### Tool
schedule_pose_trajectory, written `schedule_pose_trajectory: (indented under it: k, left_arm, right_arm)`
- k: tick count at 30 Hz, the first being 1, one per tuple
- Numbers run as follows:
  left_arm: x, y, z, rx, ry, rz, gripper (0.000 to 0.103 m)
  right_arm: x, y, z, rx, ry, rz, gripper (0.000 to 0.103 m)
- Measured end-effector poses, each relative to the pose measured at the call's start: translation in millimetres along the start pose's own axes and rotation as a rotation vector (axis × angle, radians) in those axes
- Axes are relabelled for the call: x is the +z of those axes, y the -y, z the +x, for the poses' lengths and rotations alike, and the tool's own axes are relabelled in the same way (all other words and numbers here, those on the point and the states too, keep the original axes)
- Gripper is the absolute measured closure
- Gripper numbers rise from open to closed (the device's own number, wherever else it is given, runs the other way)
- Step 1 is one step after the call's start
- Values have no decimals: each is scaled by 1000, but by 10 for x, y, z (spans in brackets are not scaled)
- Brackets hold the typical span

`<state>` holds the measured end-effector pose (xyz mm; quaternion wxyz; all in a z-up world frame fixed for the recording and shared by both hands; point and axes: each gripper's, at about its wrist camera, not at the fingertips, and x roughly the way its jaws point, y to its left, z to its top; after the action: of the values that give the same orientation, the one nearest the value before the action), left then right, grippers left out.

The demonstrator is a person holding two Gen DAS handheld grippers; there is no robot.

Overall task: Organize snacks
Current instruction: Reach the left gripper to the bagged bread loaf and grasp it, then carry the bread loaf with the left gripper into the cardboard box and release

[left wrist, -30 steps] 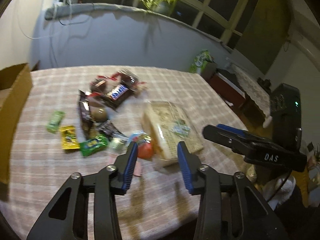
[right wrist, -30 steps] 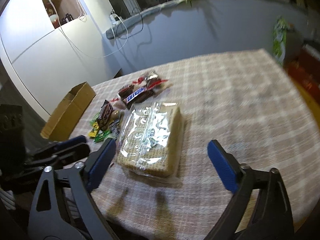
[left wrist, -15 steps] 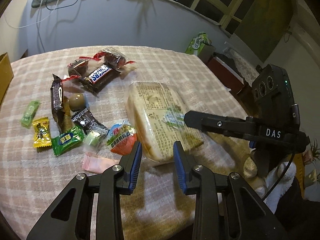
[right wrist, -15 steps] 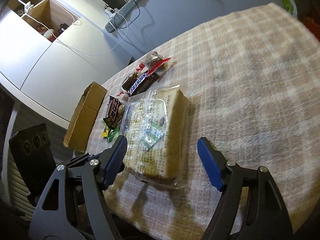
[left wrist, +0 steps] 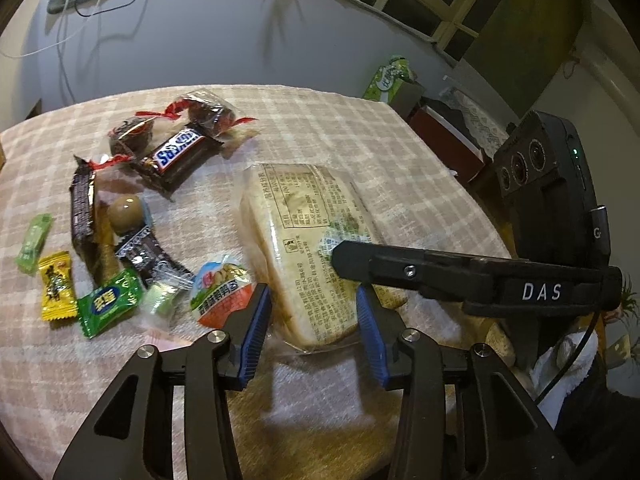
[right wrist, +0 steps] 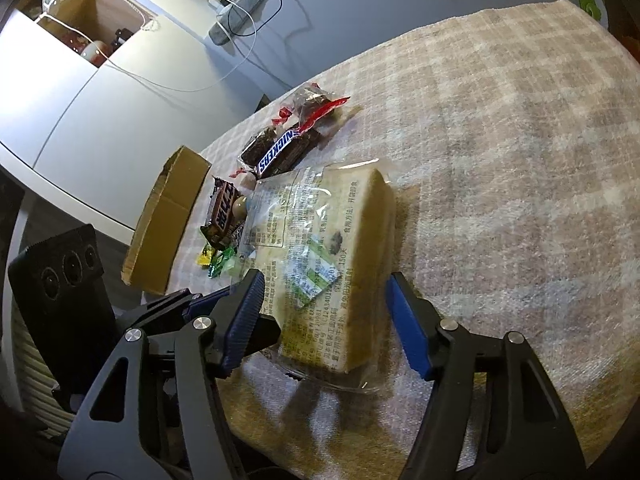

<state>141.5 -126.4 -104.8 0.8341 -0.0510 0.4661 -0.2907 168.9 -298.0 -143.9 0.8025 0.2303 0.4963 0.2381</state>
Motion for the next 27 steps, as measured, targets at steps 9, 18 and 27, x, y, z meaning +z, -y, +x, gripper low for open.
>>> schedule_pose_trajectory:
  k: [9, 18, 27]
  left_arm:
    - [-2, 53, -114, 1, 35, 27, 61]
    - [-10, -18, -444, 11, 120, 12, 61]
    - [-59, -285, -897, 55, 215, -29, 61]
  right_arm:
    - [13, -101, -37, -20, -2, -14, 39]
    - [70, -461, -145, -25, 17, -84, 40]
    - [156, -1024, -54, -4, 14, -189, 40]
